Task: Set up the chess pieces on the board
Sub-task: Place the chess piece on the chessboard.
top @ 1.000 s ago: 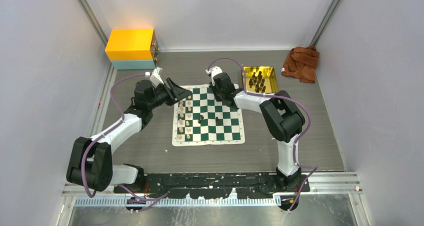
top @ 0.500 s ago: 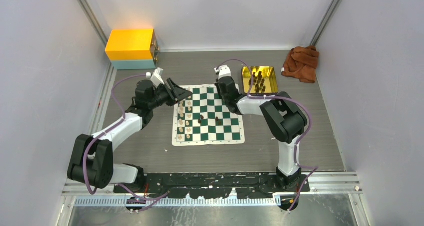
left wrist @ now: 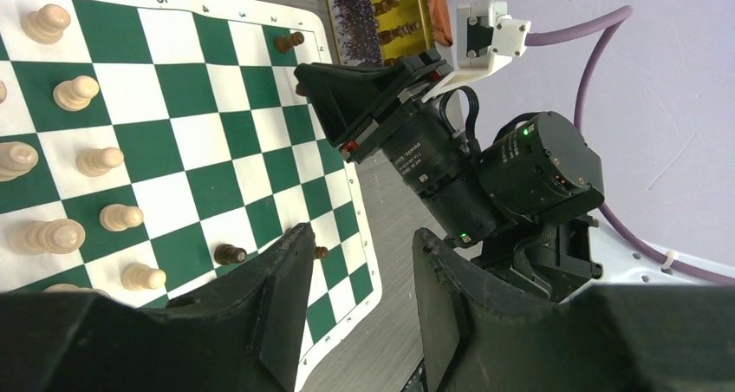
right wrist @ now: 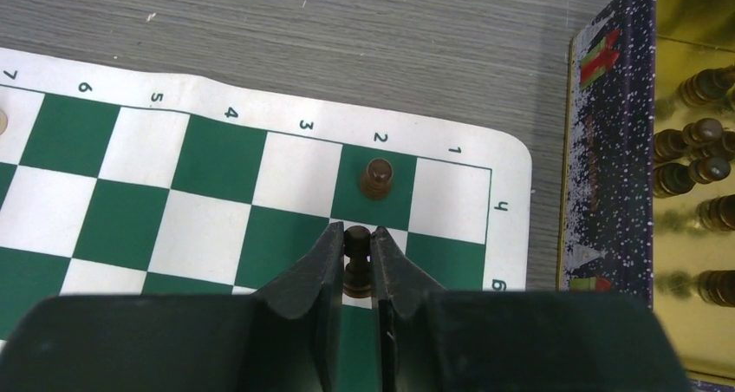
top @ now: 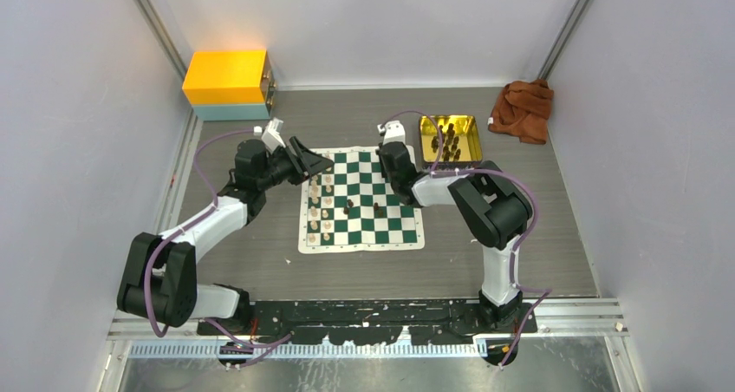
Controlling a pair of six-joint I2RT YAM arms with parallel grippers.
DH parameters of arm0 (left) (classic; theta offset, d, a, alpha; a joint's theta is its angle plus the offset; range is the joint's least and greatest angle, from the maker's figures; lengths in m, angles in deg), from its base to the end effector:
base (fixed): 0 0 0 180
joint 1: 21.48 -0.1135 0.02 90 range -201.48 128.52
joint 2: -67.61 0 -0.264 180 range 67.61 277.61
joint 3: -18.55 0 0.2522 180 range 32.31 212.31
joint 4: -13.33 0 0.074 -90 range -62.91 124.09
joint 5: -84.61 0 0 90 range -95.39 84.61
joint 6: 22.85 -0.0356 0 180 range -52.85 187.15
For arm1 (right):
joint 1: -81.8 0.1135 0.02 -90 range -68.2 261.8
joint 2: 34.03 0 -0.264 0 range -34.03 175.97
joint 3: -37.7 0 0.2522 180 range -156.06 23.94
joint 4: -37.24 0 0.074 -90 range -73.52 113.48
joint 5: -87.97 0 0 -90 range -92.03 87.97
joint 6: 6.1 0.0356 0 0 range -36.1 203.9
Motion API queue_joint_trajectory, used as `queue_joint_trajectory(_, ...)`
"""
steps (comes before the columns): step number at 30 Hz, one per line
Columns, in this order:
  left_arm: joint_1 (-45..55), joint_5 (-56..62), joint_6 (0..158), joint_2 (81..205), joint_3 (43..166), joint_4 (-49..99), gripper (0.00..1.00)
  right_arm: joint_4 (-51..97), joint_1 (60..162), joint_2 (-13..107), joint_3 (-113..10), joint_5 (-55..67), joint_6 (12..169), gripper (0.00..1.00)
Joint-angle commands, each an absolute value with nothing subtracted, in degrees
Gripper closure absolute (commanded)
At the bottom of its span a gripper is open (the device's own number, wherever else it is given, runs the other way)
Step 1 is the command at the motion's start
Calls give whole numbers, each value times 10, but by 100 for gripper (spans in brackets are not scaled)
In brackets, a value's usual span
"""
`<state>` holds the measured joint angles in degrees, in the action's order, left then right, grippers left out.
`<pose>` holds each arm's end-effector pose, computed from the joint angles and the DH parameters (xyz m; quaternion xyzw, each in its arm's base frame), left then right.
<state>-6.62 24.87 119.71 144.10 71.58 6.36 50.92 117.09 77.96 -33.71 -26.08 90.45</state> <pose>0.2758 -0.0917 0.2401 -0.1021 0.7824 -0.4946 0.3645 0.3393 0.2224 0.1460 -0.1013 0.8345 0.0169 0.5414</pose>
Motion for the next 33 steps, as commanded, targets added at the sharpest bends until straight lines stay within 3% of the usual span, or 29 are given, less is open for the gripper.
queue_joint_trajectory(1,-71,260,1198,1434,715,33,53,558,1175,741,-328,-282,923,99)
queue_joint_trajectory(18,-71,259,1192,1426,709,41,53,576,1197,727,-284,-306,947,99)
queue_joint_trajectory(33,-71,261,1184,1422,708,52,53,616,1215,729,-241,-336,955,92)
